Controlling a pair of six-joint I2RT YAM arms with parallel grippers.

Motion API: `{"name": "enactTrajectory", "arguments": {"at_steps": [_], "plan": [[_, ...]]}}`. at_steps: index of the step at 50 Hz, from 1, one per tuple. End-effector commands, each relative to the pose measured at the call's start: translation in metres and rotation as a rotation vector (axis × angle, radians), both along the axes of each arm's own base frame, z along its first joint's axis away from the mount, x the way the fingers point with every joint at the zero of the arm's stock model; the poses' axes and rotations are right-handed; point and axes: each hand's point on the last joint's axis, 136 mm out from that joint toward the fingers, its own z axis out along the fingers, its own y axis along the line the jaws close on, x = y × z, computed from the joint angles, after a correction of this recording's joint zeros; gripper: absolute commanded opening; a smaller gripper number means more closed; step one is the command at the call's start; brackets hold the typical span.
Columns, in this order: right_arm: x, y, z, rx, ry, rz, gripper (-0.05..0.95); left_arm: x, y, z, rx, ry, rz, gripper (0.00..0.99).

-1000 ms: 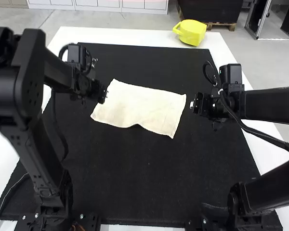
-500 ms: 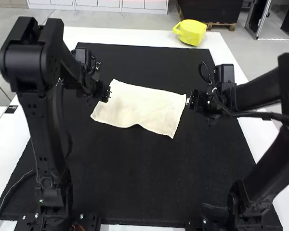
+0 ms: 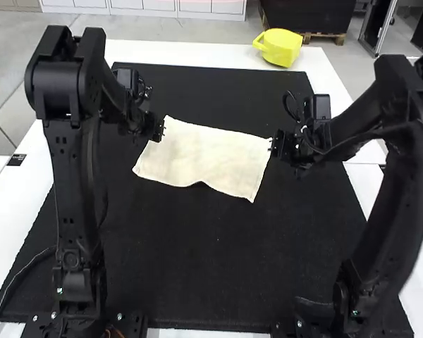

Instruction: Fold the towel.

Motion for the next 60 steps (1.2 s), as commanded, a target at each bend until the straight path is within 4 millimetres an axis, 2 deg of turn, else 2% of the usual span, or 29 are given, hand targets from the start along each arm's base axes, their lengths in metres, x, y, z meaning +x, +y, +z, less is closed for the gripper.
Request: {"name": "enactTrajectory", "arguments": {"at_steps": [1, 16, 29, 42, 49, 60], "plan": [[0.014, 0.01, 0.001, 0.019, -0.014, 0.02, 0.9, 0.014, -0.007, 0.008, -0.01, -0.029, -0.003, 0.938], [0.044, 0.012, -0.013, 0.015, -0.011, 0.02, 0.9, 0.031, -0.014, -0.001, -0.023, -0.027, -0.006, 0.941], [0.068, 0.014, -0.026, 0.006, -0.007, 0.026, 0.9, 0.041, -0.012, -0.014, -0.019, -0.013, 0.002, 0.949], [0.08, 0.019, -0.041, 0.002, 0.01, 0.034, 0.9, 0.048, -0.009, -0.019, -0.026, -0.012, 0.018, 0.951], [0.088, 0.022, -0.042, 0.002, 0.001, 0.039, 0.9, 0.053, -0.009, -0.019, -0.034, -0.018, 0.025, 0.951], [0.099, 0.024, -0.046, 0.003, 0.0, 0.039, 0.9, 0.055, -0.008, -0.029, -0.034, -0.002, 0.031, 0.949]]}}
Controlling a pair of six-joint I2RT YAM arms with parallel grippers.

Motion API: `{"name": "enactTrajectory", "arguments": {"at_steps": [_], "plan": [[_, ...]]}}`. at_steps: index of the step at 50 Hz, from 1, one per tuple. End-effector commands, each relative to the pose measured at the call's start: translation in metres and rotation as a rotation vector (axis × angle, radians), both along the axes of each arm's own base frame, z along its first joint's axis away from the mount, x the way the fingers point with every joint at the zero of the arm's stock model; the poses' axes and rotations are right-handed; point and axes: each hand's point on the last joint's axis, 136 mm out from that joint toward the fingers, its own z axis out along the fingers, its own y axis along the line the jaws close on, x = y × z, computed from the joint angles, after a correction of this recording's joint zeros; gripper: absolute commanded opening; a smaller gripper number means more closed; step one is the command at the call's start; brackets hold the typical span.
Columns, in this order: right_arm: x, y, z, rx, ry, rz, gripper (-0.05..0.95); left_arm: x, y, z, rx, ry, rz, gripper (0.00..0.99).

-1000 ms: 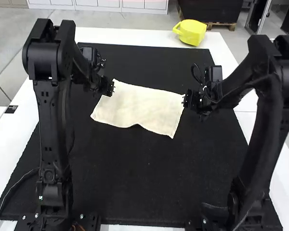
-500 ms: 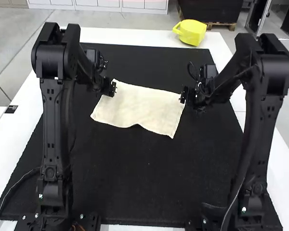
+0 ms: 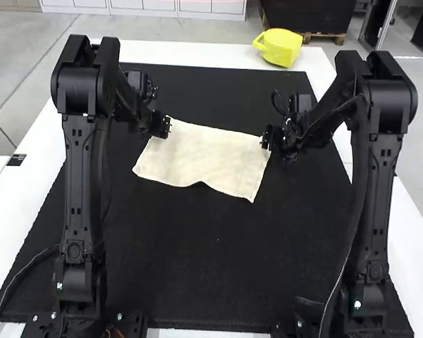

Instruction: Fold the towel.

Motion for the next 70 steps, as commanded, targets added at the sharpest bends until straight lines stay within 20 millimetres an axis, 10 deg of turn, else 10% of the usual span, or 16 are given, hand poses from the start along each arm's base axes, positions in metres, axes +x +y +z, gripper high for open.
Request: {"name": "enactTrajectory", "arguments": {"at_steps": [1, 40, 45, 51, 70], "plan": [[0.01, 0.011, 0.0, 0.004, -0.016, 0.029, 0.91, 0.007, 0.0, 0.0, -0.005, -0.007, 0.01, 0.948], [-0.012, 0.038, -0.04, -0.025, 0.15, 0.105, 0.9, 0.003, 0.009, -0.023, -0.015, 0.041, 0.038, 0.874], [-0.014, 0.036, -0.042, -0.046, 0.145, 0.127, 0.63, 0.001, 0.012, -0.029, 0.0, 0.054, 0.045, 0.641], [-0.019, 0.038, -0.044, -0.023, 0.15, 0.145, -0.03, 0.002, 0.022, -0.037, 0.043, 0.055, 0.087, 0.08], [-0.013, 0.022, -0.041, -0.01, 0.149, 0.094, -0.02, 0.004, 0.025, -0.043, 0.032, 0.045, 0.088, 0.026]]}}
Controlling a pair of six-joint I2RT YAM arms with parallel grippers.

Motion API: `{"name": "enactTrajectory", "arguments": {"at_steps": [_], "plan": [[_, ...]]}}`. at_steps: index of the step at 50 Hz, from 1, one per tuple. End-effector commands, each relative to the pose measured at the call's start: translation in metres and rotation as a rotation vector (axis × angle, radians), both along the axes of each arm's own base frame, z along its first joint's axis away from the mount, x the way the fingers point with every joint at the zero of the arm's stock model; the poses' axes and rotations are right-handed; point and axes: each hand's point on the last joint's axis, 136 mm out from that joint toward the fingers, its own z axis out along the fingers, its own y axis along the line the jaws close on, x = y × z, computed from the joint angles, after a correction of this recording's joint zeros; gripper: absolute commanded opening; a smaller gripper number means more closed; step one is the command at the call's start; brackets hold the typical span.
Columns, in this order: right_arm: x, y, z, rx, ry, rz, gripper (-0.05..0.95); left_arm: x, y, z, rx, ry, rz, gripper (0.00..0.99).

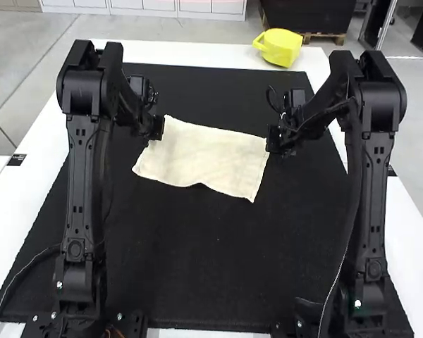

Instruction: Fold the towel.

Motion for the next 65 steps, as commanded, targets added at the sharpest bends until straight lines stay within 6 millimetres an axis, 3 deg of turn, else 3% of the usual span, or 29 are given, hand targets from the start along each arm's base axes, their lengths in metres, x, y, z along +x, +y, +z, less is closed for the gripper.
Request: {"name": "enactTrajectory", "arguments": {"at_steps": [1, 25, 37, 47, 65], "plan": [[-0.022, 0.018, -0.026, 0.075, 0.091, 0.058, -0.02, 0.0, 0.02, -0.025, 0.029, 0.031, 0.055, 0.026], [0.004, 0.009, 0.038, 0.115, -0.039, 0.027, -0.03, 0.014, 0.014, 0.016, -0.024, -0.062, 0.046, 0.026], [0.011, 0.007, 0.063, 0.144, -0.087, 0.012, -0.03, 0.015, 0.024, 0.03, -0.044, -0.086, 0.06, 0.026], [0.009, 0.004, 0.077, 0.162, -0.101, 0.012, -0.03, 0.011, 0.033, 0.038, -0.077, -0.091, 0.071, 0.026], [-0.013, 0.011, 0.076, 0.199, -0.042, 0.046, -0.03, -0.004, 0.029, 0.044, -0.105, -0.083, 0.052, 0.026]]}}
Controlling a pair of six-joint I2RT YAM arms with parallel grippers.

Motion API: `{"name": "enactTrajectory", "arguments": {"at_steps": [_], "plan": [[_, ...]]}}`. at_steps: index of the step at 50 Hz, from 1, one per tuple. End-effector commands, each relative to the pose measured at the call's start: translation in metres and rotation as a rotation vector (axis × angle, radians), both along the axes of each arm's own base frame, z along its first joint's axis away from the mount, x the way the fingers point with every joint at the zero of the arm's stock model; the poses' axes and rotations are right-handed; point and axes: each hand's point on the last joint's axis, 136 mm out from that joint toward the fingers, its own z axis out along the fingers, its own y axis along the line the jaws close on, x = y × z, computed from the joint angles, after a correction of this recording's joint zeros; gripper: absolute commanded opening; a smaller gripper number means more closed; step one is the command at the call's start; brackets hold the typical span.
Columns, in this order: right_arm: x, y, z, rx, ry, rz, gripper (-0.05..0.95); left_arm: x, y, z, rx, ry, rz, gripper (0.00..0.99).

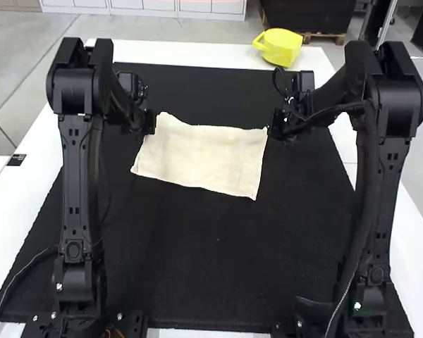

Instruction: Fold the towel.

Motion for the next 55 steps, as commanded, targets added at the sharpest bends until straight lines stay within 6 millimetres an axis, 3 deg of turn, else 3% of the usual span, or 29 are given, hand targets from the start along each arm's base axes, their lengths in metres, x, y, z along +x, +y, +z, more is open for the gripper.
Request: {"name": "enactTrajectory", "arguments": {"at_steps": [1, 22, 32, 48, 55], "plan": [[-0.004, -0.003, 0.019, 0.036, -0.02, 0.005, -0.03, -0.001, 0.006, 0.02, -0.011, -0.036, 0.011, 0.026], [-0.025, 0.002, 0.039, 0.065, -0.031, 0.035, -0.03, -0.027, 0.0, 0.024, -0.025, -0.046, -0.008, 0.026], [-0.036, 0.003, 0.049, 0.077, -0.028, 0.047, -0.03, -0.038, -0.001, 0.035, -0.024, -0.066, -0.013, 0.026], [-0.061, 0.007, 0.045, 0.083, 0.006, 0.074, -0.03, -0.052, -0.002, 0.062, -0.039, -0.123, -0.007, 0.026], [-0.066, 0.004, 0.051, 0.083, -0.006, 0.073, -0.03, -0.061, -0.002, 0.06, -0.034, -0.125, -0.005, 0.026]]}}
